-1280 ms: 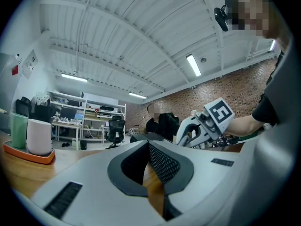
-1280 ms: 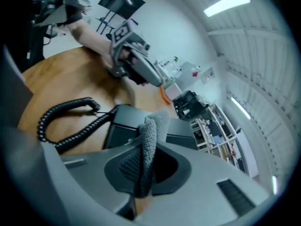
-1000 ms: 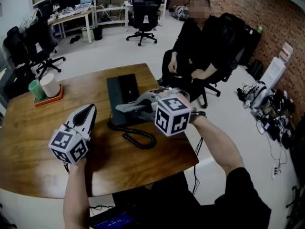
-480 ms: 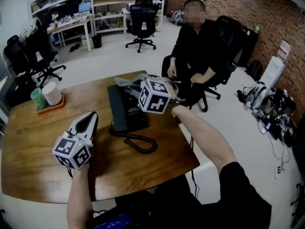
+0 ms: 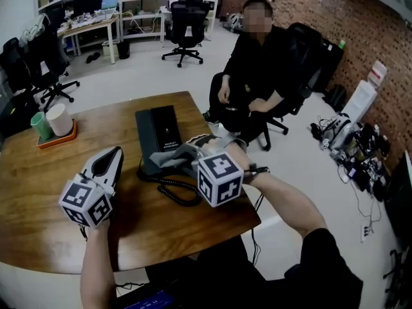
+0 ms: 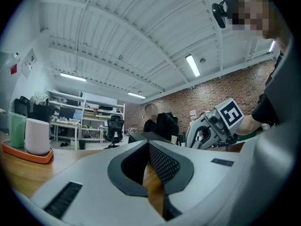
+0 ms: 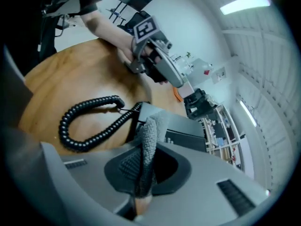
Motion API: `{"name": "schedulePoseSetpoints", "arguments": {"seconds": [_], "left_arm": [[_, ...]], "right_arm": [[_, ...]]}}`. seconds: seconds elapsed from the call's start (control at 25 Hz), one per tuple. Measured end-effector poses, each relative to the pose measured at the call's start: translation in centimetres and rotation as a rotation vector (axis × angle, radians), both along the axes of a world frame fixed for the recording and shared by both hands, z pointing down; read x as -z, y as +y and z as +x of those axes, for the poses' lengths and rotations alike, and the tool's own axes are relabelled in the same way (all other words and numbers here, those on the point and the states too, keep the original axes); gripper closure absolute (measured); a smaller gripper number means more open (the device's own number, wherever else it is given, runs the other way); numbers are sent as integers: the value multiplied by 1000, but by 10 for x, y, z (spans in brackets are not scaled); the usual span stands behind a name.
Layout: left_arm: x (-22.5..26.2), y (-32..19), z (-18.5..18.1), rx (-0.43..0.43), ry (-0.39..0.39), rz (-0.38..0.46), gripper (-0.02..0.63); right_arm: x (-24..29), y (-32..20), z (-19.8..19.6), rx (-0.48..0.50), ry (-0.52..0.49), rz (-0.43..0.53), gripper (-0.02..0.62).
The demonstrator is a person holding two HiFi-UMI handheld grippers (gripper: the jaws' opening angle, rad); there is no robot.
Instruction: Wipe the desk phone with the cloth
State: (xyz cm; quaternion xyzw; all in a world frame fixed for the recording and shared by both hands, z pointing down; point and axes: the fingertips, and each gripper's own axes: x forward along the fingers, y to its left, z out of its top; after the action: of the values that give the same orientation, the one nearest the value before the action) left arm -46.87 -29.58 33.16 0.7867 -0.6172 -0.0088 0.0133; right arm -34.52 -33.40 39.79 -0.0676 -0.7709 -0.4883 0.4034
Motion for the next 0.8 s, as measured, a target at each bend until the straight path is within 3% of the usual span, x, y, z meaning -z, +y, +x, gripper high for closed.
{"name": "schedulePoseSetpoints", "arguments": {"seconds": [0.08, 0.16, 0.32, 0.44, 0.64, 0.8], "left_arm": [[0, 0, 1, -2, 0, -1, 614], [0, 1, 1, -3, -1, -2, 614], [0, 0, -2, 1, 0, 1, 614], [-2, -1, -3, 1, 3, 4, 614], [-1, -1, -1, 1, 6, 9, 614], [2, 0, 0, -4, 2, 9, 614]], "right_arm": [[-5, 10, 9, 36, 56, -8, 569], [6, -1, 6, 15, 22, -14, 569], [63, -79, -28, -193, -261, -9, 569], [88, -128, -51, -328, -420, -78, 569], [74, -156, -67, -390, -397, -91, 570], [64, -142, -57, -350, -344, -72, 571]]}}
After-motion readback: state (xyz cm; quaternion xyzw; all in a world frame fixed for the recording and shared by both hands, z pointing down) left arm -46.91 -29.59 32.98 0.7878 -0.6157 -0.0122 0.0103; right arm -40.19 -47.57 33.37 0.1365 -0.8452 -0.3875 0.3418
